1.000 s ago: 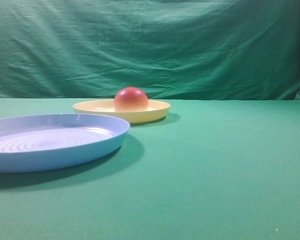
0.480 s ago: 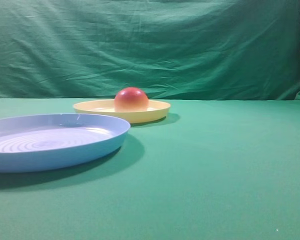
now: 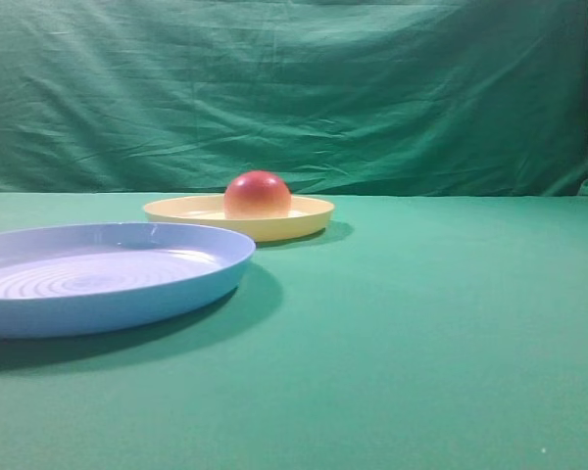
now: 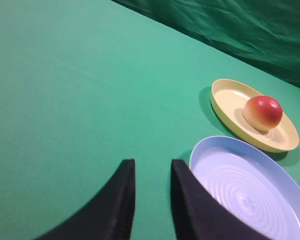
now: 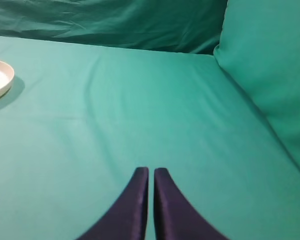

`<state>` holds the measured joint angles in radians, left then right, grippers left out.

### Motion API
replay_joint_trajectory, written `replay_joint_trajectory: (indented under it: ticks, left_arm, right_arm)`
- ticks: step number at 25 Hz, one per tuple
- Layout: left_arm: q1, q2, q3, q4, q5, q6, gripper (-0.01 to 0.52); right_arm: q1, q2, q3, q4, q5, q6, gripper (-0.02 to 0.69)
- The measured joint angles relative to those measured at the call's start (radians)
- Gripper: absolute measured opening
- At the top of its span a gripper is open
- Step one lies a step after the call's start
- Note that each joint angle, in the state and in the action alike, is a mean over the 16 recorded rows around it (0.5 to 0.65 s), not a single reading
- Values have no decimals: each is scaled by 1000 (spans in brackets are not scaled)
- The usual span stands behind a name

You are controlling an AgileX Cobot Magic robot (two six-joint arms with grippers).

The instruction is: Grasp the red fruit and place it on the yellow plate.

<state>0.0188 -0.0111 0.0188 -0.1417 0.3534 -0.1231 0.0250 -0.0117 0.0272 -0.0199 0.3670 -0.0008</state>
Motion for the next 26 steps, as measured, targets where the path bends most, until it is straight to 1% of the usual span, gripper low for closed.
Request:
replay_joint_trajectory:
  ticks: [26]
  left_arm:
    - [0, 0, 0, 0, 0, 0, 157]
  right_arm:
    - [0, 0, -1, 1, 12, 4, 0]
